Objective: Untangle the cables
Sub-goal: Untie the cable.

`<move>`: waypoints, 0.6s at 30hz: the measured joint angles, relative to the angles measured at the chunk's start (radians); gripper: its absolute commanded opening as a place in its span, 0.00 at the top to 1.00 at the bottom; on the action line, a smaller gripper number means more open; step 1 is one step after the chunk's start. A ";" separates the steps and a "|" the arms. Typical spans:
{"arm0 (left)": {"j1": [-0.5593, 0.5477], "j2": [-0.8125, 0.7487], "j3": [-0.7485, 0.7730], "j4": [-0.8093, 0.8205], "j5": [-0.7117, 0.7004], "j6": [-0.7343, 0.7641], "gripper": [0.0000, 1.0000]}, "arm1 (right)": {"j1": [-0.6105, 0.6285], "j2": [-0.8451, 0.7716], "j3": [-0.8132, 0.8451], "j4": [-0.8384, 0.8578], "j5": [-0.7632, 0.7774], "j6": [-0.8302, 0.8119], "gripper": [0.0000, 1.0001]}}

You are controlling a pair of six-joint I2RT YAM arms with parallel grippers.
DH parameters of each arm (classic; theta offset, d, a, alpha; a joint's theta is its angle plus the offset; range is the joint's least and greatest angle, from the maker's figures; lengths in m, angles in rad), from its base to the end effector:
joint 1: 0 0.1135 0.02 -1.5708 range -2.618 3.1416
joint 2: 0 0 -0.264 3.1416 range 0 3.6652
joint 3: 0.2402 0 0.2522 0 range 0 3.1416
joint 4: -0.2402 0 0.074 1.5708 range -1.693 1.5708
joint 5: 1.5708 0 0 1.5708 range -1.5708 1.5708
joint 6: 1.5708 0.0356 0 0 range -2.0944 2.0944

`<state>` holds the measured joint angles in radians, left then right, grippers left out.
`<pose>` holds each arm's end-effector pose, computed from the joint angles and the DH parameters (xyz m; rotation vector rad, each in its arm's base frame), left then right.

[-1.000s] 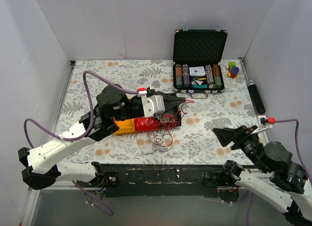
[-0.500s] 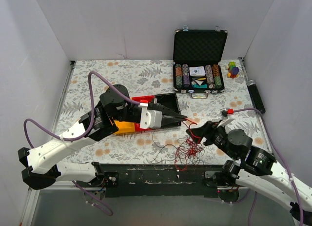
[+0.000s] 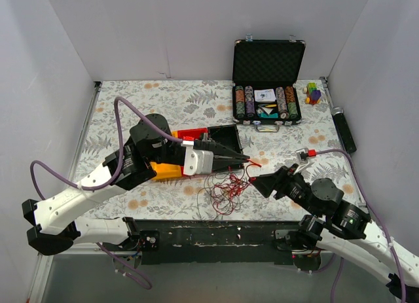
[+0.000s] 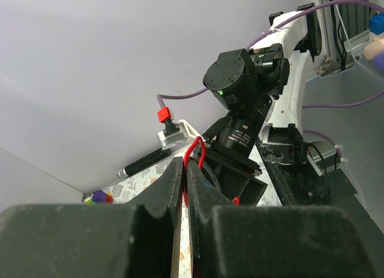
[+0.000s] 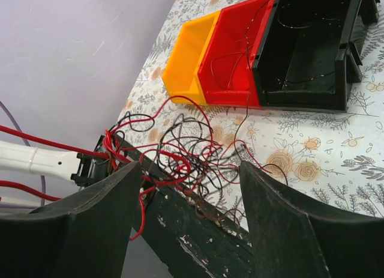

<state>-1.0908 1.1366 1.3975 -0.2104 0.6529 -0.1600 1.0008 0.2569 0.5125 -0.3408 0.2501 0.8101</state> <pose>0.0881 -0.2160 0.4793 1.2506 1.1965 -1.4515 0.0585 0.0749 0.2913 0.0350 1.7893 1.1463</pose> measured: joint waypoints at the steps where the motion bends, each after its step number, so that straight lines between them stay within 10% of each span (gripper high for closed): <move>1: 0.000 -0.002 0.000 0.000 0.001 0.000 1.00 | 0.000 -0.003 0.000 0.000 0.000 0.000 0.25; 18: 0.000 -0.010 -0.063 0.014 0.005 0.019 1.00 | 0.000 0.016 0.000 0.083 -0.156 -0.055 0.24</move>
<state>-1.0912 1.1271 1.3342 -0.1963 0.6579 -0.1410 1.0012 0.2733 0.5129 -0.2577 0.0937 0.7547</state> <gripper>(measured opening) 0.022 0.761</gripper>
